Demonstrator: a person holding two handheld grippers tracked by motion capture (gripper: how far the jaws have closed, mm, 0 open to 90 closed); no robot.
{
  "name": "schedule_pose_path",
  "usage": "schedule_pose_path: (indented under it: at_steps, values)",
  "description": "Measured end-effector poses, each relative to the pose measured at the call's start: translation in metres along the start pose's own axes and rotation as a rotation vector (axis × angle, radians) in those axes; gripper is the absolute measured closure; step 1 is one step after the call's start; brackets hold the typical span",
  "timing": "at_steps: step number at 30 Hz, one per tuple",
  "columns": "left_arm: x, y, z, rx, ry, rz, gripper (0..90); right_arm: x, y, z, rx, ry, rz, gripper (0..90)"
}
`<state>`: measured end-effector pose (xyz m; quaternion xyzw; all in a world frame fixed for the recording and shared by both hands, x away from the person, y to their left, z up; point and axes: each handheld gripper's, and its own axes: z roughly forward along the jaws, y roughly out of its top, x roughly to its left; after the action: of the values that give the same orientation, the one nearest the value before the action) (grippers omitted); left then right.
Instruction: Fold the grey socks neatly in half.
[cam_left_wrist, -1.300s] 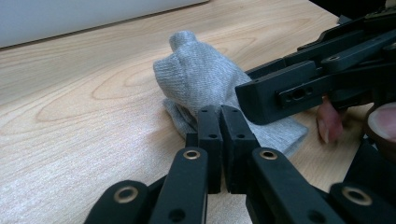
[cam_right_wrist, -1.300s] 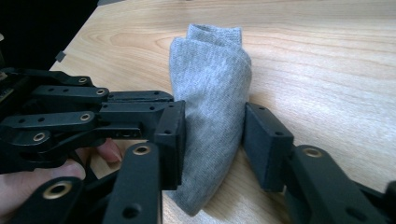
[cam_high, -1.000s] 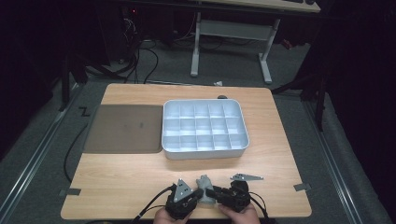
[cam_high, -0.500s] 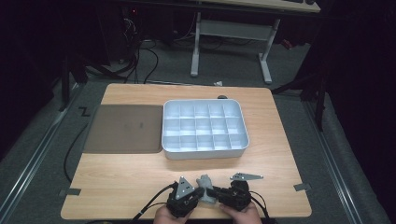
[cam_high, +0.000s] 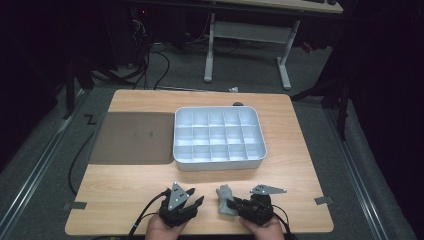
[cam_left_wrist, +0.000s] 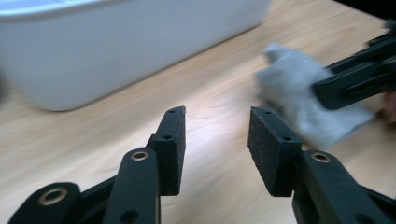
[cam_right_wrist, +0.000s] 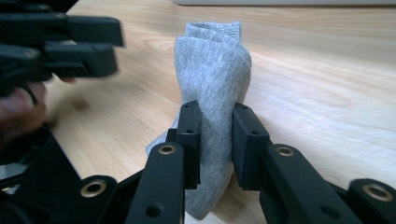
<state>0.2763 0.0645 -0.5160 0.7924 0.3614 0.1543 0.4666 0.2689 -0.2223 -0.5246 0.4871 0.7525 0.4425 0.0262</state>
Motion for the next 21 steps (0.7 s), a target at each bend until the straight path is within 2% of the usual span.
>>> schedule_pose_path:
  at_steps: [1, 2, 3, 7, 10, 11, 12, 13, 16, 21]
  values:
    - [0.008, -0.002, -0.004, 0.001, 0.027, 0.003, 56.3, -0.002, 0.000, -0.003, -0.001, -0.015, -0.007, 75.9]
    - [0.008, -0.002, -0.004, 0.001, 0.027, 0.003, 55.8, -0.002, 0.000, -0.003, -0.001, -0.015, -0.007, 75.9]
    - [0.014, -0.004, -0.008, 0.009, 0.048, 0.010, 55.3, -0.005, -0.001, -0.006, -0.009, -0.027, -0.014, 75.9]
    - [0.024, -0.013, -0.015, 0.020, 0.079, 0.023, 51.1, -0.011, -0.003, -0.011, -0.027, -0.048, 0.009, 75.9]
    - [0.029, -0.018, -0.018, 0.012, 0.086, 0.009, 48.5, -0.014, -0.004, -0.014, -0.034, -0.062, 0.009, 75.9]
    - [0.032, -0.021, -0.020, 0.010, 0.082, 0.001, 47.6, -0.015, -0.005, -0.018, -0.037, -0.086, 0.003, 75.9]
    - [0.034, -0.022, -0.022, 0.009, 0.080, -0.004, 47.6, -0.015, -0.005, -0.018, -0.037, -0.086, 0.003, 75.9]
    - [0.038, -0.022, -0.027, -0.004, 0.087, -0.015, 46.7, -0.016, -0.005, -0.021, -0.041, -0.112, -0.008, 75.8]
    - [0.045, -0.020, -0.032, -0.022, 0.089, -0.043, 45.8, -0.018, -0.005, -0.025, -0.045, -0.142, -0.013, 75.8]
    - [0.052, -0.021, -0.036, -0.022, 0.083, -0.054, 44.9, -0.018, 0.000, -0.032, -0.039, -0.216, -0.060, 75.8]
